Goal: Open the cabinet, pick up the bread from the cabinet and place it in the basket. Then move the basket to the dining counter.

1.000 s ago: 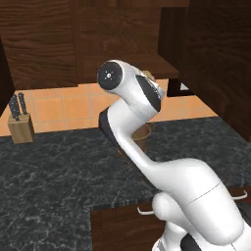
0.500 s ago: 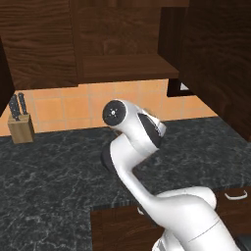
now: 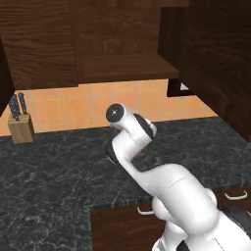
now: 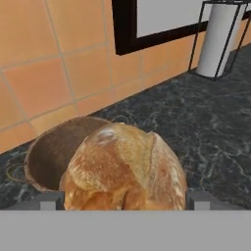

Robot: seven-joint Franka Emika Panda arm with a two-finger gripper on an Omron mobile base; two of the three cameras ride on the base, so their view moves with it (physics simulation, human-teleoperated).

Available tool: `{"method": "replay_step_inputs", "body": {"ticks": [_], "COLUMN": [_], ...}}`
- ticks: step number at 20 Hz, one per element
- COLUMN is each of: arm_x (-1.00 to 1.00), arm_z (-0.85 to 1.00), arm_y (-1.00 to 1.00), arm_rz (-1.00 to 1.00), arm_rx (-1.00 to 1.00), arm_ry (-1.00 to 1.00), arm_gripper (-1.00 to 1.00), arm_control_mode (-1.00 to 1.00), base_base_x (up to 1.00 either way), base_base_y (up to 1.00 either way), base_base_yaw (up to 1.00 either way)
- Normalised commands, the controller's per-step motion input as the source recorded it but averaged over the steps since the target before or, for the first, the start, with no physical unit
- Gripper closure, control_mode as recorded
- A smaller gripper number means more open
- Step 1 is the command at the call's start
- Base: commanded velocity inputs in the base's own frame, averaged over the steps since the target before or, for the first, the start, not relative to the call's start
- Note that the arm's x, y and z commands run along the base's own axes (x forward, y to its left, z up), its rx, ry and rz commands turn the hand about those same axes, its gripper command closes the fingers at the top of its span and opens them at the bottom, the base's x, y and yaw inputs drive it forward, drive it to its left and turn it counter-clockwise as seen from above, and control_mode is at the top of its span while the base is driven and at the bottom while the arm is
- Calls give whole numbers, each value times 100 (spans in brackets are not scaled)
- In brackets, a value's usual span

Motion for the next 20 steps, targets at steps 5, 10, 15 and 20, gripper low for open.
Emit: {"method": "replay_step_inputs", "body": {"ticks": [5,10,15,20], "arm_x": [100,94,49,76], "arm_z": [-47,-36,-61,-57], "arm_y": [17,0,12,9], "arm_rz": [12,12,10,3], "arm_rx": [-7,0,-1,0], "arm_ry": [6,10,10,6], "arm_gripper": [100,100,100,100], "arm_control_mode": [-100,-100,-100,-100], "base_base_x": [0,0,0,0], "base_base_y": [0,0,0,0], "base_base_yaw": [0,0,0,0]}}
